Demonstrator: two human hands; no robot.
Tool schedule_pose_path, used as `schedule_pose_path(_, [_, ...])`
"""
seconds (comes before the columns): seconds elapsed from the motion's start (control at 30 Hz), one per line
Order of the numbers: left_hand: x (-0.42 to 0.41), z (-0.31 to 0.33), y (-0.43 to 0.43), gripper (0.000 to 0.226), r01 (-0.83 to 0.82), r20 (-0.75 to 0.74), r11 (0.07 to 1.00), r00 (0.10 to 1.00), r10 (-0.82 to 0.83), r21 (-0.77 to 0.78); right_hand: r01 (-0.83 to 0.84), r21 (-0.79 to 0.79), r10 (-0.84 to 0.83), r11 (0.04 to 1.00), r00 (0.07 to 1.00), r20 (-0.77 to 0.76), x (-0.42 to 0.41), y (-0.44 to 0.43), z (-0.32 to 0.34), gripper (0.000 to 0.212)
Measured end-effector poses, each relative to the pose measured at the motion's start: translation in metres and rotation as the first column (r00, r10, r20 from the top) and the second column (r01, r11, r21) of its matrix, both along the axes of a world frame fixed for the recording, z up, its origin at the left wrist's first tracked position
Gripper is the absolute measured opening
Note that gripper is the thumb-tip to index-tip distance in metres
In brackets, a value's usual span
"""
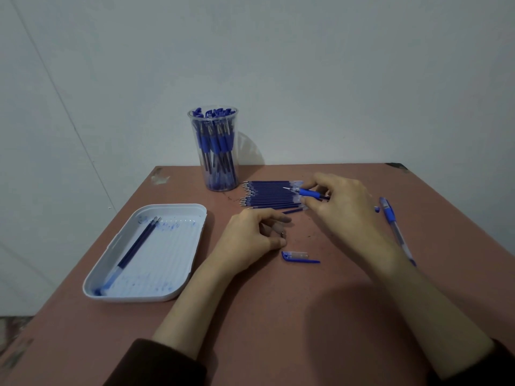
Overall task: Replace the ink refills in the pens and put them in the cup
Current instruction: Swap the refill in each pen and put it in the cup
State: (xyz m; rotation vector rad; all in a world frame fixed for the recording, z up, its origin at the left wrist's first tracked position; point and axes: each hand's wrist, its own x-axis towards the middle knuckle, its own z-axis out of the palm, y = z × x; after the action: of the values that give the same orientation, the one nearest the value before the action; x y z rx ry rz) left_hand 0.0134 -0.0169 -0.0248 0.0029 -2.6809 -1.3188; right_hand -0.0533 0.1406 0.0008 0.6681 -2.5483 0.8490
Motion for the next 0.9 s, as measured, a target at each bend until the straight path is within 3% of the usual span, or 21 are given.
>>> schedule_pose_path(0.17, [-0.001,-0.002,-0.001,0.033,0.017,0.007,0.997,1.0,-0.018,0.073,-0.001,-0.016,0.001,1.0,1.0,-0.002,-0.002,0.0,-0.001,0.007])
schedule_pose_path(0.27, [-0.001,0.0,0.0,0.025,-0.082,-0.067,0.976,0.993,0.097,0.2,-0.024,-0.044,0.024,0.999,1.0,0.019,-0.005,-0.001,-0.003,0.006])
schedule_pose_path(0.4, [-0.002,0.005,0.0,0.018,-0.151,-0.036,0.811,0.978,0.207,0.566,-0.182,-0.167,0.196,0.969,0.978,0.073,-0.002,-0.005,-0.006,0.007])
schedule_pose_path(0.53, [-0.005,0.003,-0.002,0.014,-0.168,-0.005,0.733,0.974,0.227,0.659,-0.265,-0.145,0.276,0.953,0.96,0.055,0.003,-0.009,-0.009,0.011])
schedule_pose_path(0.77, [-0.009,0.004,-0.011,0.008,-0.225,0.006,0.52,0.921,0.389,0.824,-0.05,-0.034,0.05,0.998,0.999,-0.003,-0.012,0.009,0.002,0.015])
schedule_pose_path(0.9, [-0.008,0.007,-0.009,0.009,-0.227,-0.011,0.472,0.893,0.449,0.852,0.102,0.017,-0.101,0.995,0.994,-0.03,-0.023,0.02,0.004,0.022])
